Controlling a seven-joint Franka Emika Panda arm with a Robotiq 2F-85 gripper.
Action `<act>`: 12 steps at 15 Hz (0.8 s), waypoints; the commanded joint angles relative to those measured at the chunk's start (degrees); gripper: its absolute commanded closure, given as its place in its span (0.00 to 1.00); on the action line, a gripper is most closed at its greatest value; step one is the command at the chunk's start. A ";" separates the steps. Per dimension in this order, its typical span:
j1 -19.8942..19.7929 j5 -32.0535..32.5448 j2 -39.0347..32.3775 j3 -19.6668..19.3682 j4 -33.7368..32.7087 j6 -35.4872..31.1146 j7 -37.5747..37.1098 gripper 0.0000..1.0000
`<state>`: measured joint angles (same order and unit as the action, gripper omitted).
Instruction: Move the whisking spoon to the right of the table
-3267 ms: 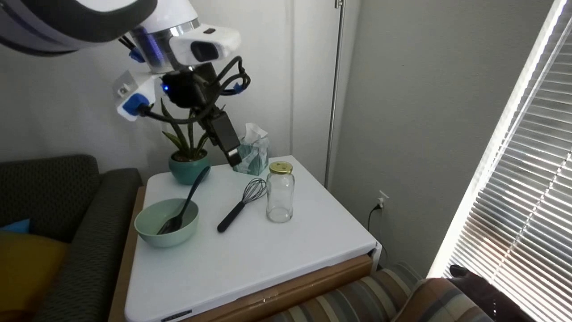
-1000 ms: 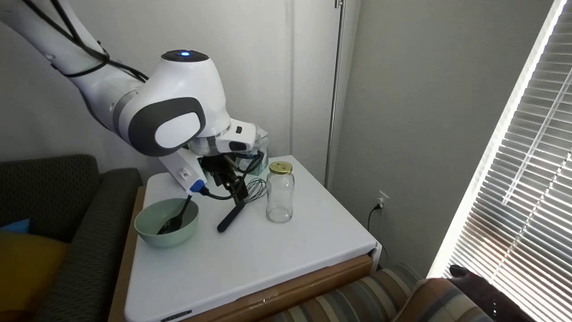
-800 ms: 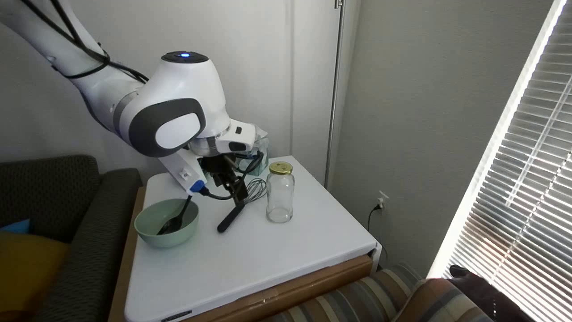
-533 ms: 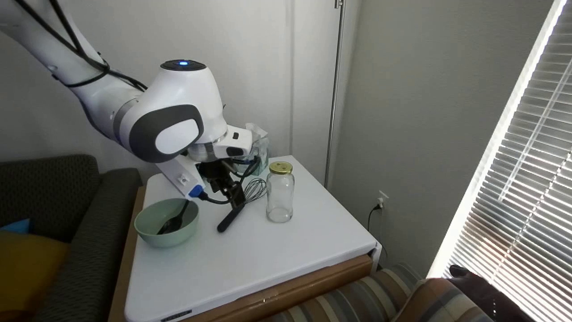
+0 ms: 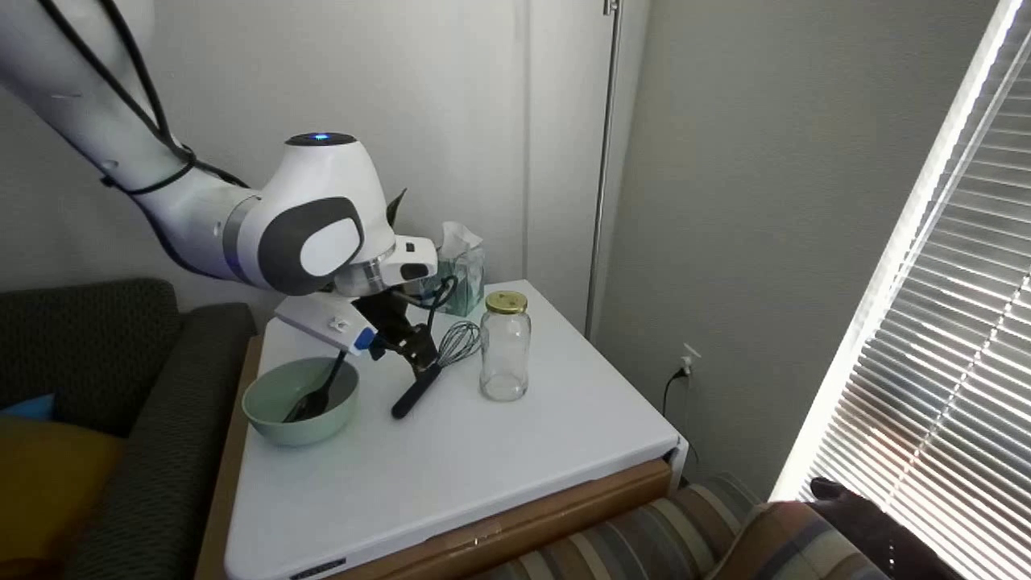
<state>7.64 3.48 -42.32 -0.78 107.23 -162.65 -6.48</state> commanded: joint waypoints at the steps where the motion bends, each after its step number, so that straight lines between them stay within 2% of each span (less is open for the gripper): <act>1: 5.79 5.69 -3.33 -6.81 -5.22 1.45 -0.85 0.00; 5: 8.75 7.52 -6.76 -10.45 -8.69 -0.94 -3.93 0.00; 12: 8.99 6.93 -10.52 -10.26 -12.17 -0.16 -3.95 0.00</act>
<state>16.29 9.63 -50.72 -10.19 97.33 -162.60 -9.97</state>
